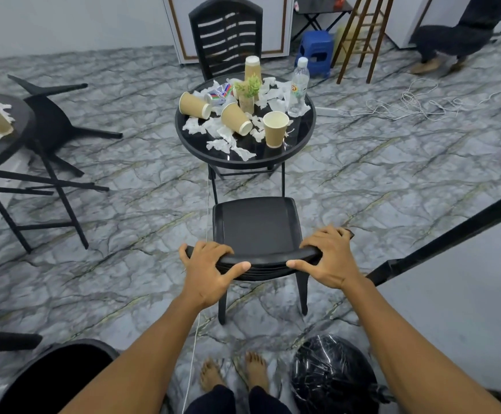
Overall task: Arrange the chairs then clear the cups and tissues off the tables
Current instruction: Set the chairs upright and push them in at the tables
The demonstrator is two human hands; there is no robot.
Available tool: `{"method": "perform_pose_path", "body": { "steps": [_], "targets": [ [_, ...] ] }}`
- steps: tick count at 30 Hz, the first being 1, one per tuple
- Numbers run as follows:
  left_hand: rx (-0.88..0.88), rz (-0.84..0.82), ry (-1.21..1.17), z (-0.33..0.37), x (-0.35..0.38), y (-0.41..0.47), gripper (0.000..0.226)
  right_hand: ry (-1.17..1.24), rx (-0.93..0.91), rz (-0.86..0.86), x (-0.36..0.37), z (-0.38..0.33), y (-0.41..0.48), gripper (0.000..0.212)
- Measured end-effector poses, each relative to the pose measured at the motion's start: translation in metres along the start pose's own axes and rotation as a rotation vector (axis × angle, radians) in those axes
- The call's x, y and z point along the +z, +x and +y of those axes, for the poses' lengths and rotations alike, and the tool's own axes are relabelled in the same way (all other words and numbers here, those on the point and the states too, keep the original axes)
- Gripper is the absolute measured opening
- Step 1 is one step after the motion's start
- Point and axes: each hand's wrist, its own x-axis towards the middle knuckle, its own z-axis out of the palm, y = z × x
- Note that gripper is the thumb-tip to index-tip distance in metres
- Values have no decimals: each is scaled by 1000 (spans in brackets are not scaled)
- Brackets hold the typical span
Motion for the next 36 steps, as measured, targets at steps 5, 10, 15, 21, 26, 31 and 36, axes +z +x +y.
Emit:
{"method": "perform_pose_path", "body": {
  "steps": [5, 10, 15, 21, 26, 31, 36],
  "targets": [
    [-50, -123, 24, 5, -10, 2, 70, 39, 52, -95, -7, -4, 2, 65],
    [-112, -190, 34, 10, -13, 2, 64, 81, 84, -138, -10, -5, 0, 65],
    [-105, -187, 39, 12, -17, 0, 67, 59, 92, -224, -14, -5, 7, 61],
    [-100, -228, 42, 10, -21, 8, 65, 67, 88, -219, -12, -2, 10, 56],
    [-90, -305, 32, 5, -24, 10, 63, 68, 144, -321, -18, -7, 13, 59],
    [-159, -306, -119, 0, -43, 28, 54, 237, 186, -390, -19, -52, 50, 47],
    [-225, -227, -74, -23, -85, 47, 44, 150, 108, -407, 7, -114, 99, 33]
  ]
}}
